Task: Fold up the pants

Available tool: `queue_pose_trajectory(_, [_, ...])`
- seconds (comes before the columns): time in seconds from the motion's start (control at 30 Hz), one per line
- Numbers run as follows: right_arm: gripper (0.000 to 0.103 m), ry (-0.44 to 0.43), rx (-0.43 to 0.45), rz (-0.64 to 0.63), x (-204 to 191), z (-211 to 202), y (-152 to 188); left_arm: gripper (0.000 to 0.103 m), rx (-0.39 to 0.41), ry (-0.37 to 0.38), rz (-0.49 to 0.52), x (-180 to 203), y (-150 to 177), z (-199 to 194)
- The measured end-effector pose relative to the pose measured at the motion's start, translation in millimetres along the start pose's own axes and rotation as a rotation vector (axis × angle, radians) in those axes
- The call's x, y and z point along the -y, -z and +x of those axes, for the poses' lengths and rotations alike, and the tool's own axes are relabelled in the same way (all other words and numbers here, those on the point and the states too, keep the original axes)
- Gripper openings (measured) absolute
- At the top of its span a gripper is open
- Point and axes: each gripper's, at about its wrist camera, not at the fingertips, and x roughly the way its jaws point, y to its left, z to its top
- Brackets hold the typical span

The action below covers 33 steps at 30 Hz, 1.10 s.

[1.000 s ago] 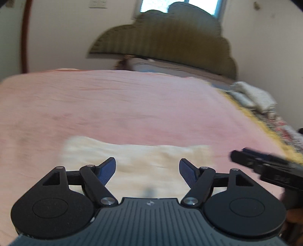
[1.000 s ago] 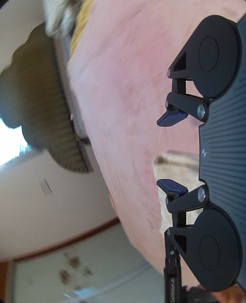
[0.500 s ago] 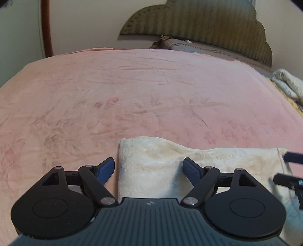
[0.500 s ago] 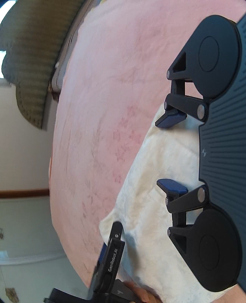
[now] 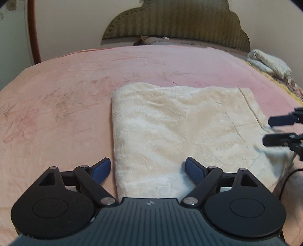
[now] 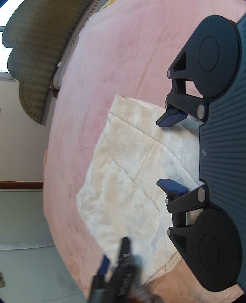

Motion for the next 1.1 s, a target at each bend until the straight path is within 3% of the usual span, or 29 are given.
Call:
queue_pose_trajectory(0.07, [0.060,-0.094,0.033,0.044,-2.8,-7.8,0.5,0.086,-0.012,0.034,-0.045,-5.9,-5.2,-4.2])
queue_pose_trajectory(0.1, [0.060,-0.102,0.023,0.031,-7.5,-7.9,2.2,0.088,0.000,0.052,-0.061,-8.9,-7.3,-8.3])
queue_pose_trajectory(0.13, [0.060,-0.066,-0.009,-0.016,-14.6,-3.8,6.8,0.088,0.018,0.058,-0.072,-12.5,-8.3,-13.2])
queue_pose_trajectory(0.17, [0.068,-0.016,-0.027,-0.060,-18.9,1.1,12.9,0.088,0.033,0.051,-0.076,-15.4,-9.4,-17.9])
queue_pose_trajectory(0.23, [0.073,-0.024,-0.012,0.015,-8.2,-1.4,17.3,0.088,0.061,0.027,-0.074,-23.4,-12.3,-26.4])
queue_pose_trajectory(0.3, [0.073,-0.058,0.024,0.094,5.3,-11.4,17.6,0.089,0.082,0.050,-0.093,-36.9,-13.4,-31.5])
queue_pose_trajectory(0.43, [0.078,-0.123,0.078,0.308,44.9,-17.4,17.6,0.090,-0.025,0.300,-0.280,-77.5,-17.0,-12.8])
queue_pose_trajectory(0.57, [0.078,-0.241,0.048,0.547,93.3,7.1,27.7,0.090,-0.113,0.385,-0.419,-106.4,-14.8,15.6])
queue_pose_trajectory(0.67, [0.079,-0.380,0.023,0.673,119.2,25.4,38.6,0.098,-0.136,0.481,-0.409,-113.5,-20.6,25.8])
queue_pose_trajectory(0.83, [0.084,-0.599,0.000,0.761,138.9,48.8,40.4,0.102,-0.160,0.585,-0.392,-109.8,-29.3,44.6])
queue_pose_trajectory(0.93, [0.087,-0.664,0.011,0.775,141.9,58.3,34.5,0.102,-0.155,0.625,-0.408,-98.8,-34.4,55.4])
queue_pose_trajectory(1.03, [0.087,-0.685,0.040,0.804,141.0,67.4,29.5,0.099,-0.146,0.617,-0.397,-81.8,-37.6,60.8])
queue_pose_trajectory(1.07, [0.087,-0.668,0.049,0.796,137.6,68.9,26.8,0.094,-0.139,0.591,-0.384,-76.0,-38.8,59.8])
queue_pose_trajectory(1.1, [0.084,-0.637,0.052,0.779,132.1,69.8,24.0,0.079,-0.135,0.556,-0.369,-70.8,-39.6,58.0])
